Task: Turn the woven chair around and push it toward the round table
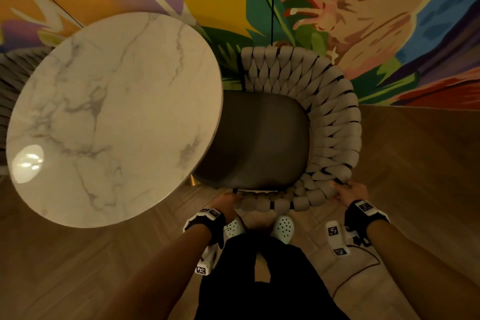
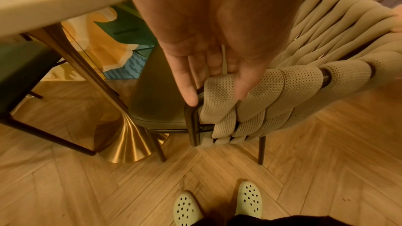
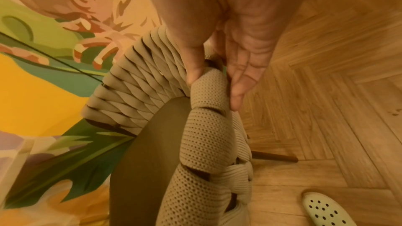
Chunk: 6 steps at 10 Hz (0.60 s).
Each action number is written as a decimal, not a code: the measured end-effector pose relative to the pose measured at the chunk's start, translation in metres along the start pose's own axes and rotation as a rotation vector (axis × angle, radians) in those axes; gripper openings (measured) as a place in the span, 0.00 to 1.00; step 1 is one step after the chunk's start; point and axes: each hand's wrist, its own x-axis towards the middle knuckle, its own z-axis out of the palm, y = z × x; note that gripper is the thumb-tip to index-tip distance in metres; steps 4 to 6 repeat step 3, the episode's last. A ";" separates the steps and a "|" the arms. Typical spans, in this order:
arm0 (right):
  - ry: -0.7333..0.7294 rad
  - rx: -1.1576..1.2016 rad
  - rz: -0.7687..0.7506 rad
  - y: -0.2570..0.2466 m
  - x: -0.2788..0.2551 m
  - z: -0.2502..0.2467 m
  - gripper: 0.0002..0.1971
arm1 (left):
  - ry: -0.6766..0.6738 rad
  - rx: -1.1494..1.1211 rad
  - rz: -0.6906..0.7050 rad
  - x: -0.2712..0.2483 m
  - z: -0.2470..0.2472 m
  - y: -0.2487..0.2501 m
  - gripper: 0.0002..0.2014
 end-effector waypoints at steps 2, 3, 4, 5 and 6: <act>0.038 -0.071 -0.042 0.012 0.005 -0.003 0.28 | 0.075 -0.240 -0.127 -0.028 0.014 -0.022 0.27; -0.047 -0.005 -0.042 0.009 -0.023 -0.003 0.21 | 0.051 -0.345 -0.218 -0.039 0.042 -0.060 0.24; -0.047 -0.005 -0.042 0.009 -0.023 -0.003 0.21 | 0.051 -0.345 -0.218 -0.039 0.042 -0.060 0.24; -0.047 -0.005 -0.042 0.009 -0.023 -0.003 0.21 | 0.051 -0.345 -0.218 -0.039 0.042 -0.060 0.24; -0.047 -0.005 -0.042 0.009 -0.023 -0.003 0.21 | 0.051 -0.345 -0.218 -0.039 0.042 -0.060 0.24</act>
